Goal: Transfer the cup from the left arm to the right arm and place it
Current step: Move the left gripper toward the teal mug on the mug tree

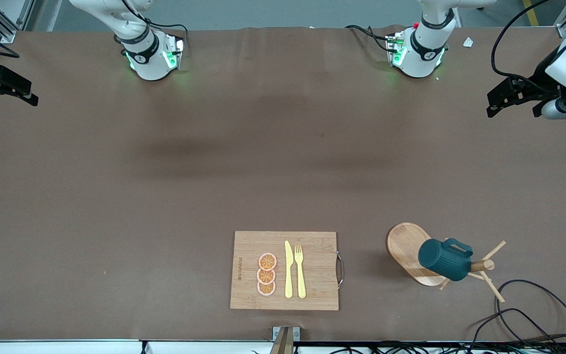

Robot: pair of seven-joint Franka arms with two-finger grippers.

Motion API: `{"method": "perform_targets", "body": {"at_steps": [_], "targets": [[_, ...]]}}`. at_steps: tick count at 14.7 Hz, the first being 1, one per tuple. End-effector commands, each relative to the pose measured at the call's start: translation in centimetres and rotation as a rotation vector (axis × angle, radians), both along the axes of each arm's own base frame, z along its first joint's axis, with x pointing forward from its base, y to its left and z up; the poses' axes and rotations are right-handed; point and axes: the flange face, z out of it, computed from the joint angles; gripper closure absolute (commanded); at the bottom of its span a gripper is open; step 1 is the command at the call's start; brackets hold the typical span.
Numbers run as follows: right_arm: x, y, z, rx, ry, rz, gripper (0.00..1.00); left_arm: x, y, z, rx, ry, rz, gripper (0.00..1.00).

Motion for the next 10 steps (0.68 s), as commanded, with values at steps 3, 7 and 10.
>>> {"method": "perform_targets", "body": {"at_steps": [3, 7, 10], "targets": [[-0.9, 0.0, 0.2, -0.001, -0.003, -0.011, 0.00, 0.2, 0.2, 0.4, -0.019, 0.004, -0.013, 0.00], [-1.0, 0.0, 0.1, -0.001, 0.004, -0.012, 0.00, 3.1, 0.2, -0.5, -0.022, 0.006, -0.009, 0.00], [-1.1, -0.1, 0.1, 0.000, 0.006, -0.014, 0.00, 4.3, -0.4, -1.3, -0.025, 0.004, 0.008, 0.00]]}}
